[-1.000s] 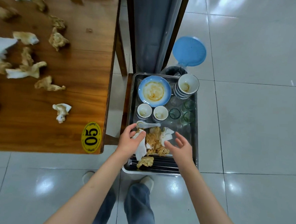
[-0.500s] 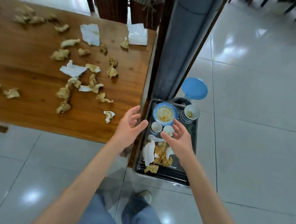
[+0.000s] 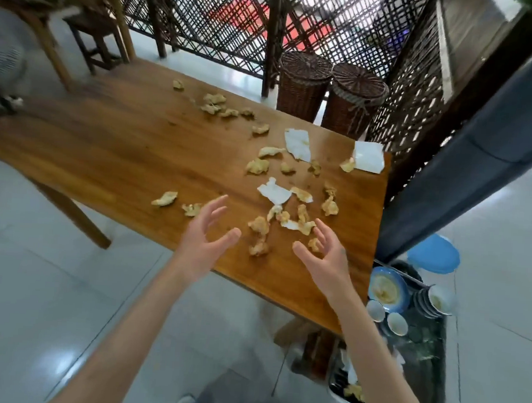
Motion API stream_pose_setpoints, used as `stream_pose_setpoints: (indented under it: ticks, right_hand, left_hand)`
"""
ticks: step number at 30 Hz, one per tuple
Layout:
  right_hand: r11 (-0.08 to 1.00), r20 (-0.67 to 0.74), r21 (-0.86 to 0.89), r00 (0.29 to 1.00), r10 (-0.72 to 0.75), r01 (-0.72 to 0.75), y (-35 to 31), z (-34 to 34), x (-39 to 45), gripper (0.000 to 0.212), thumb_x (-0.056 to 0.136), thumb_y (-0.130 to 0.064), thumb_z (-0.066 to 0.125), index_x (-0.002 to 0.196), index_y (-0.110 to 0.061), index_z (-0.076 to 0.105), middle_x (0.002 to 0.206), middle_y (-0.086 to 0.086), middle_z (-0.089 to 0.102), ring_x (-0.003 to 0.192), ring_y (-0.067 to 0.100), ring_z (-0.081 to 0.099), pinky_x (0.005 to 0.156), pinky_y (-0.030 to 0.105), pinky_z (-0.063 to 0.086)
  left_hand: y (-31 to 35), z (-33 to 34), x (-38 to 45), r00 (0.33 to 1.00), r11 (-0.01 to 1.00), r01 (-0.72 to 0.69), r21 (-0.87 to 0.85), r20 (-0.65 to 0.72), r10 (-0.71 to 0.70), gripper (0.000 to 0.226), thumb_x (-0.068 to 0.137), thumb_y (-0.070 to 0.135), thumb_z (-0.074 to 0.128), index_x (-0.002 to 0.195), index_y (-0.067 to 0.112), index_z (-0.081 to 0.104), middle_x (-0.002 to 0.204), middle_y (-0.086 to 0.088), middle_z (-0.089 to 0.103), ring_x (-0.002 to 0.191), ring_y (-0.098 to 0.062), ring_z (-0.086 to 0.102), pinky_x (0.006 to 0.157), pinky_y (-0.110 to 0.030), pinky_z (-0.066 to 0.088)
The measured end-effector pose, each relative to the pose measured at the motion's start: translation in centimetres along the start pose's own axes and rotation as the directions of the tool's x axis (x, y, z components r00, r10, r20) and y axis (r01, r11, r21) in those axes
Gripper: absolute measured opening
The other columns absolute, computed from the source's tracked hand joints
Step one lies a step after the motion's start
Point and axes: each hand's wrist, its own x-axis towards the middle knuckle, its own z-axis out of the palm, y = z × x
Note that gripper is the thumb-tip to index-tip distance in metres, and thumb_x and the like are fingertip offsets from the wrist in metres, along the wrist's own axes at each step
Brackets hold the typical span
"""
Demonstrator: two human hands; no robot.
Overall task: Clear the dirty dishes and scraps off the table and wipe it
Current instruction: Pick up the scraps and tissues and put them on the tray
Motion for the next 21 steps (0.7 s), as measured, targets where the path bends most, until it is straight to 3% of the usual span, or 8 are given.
stream_pose_setpoints:
  ticks: [5,9,16,21]
  right_hand:
    - [0.999,0.016,-0.012,0.999,-0.050,0.050,-5.0,8.5,2.2,0.070,0.079,-0.040,0.071,0.139,-0.029,0.037,0.144,-0.005,0.040,0.131,0.014,0.039,0.091,0.020,0.038]
    - [0.996,0.072,-0.027,0.994,-0.083,0.085,-7.9,13.5,5.5,0.073,0.078,-0.041,0.071,0.141,-0.028,0.035,0.145,-0.004,0.040,0.132,0.016,0.038,0.097,0.028,0.039]
    - [0.983,0.106,-0.117,0.986,-0.126,0.138,-10.3,21.7,14.9,0.076,0.077,-0.044,0.071,0.142,-0.029,0.033,0.145,-0.006,0.040,0.132,0.014,0.037,0.098,0.025,0.034]
    - [0.979,0.099,-0.164,0.990,-0.105,0.121,-12.7,27.3,24.4,0.077,0.079,-0.040,0.071,0.143,-0.025,0.032,0.145,-0.002,0.041,0.130,0.018,0.041,0.098,0.025,0.035]
  left_hand:
    - [-1.7,-9.4,2.8,0.998,1.000,-0.014,0.004,-0.056,0.015,0.058,0.087,0.026,0.065,0.137,0.034,0.038,0.137,0.010,0.044,0.123,-0.006,0.040,0.093,-0.025,0.038]
    - [-3.7,-14.5,6.3,0.993,1.000,-0.007,0.026,-0.119,0.010,0.058,0.086,0.031,0.065,0.137,0.036,0.038,0.133,0.015,0.043,0.121,-0.005,0.040,0.092,-0.024,0.039]
    - [-7.8,-20.2,17.2,0.984,0.994,0.022,0.104,-0.180,-0.003,0.053,0.085,0.039,0.064,0.131,0.046,0.039,0.138,0.014,0.043,0.121,-0.002,0.038,0.096,-0.029,0.038]
    - [-8.9,-23.0,28.5,0.990,0.987,-0.029,0.157,-0.129,0.049,0.054,0.085,0.031,0.066,0.132,0.041,0.041,0.135,0.010,0.047,0.120,-0.002,0.040,0.096,-0.024,0.035]
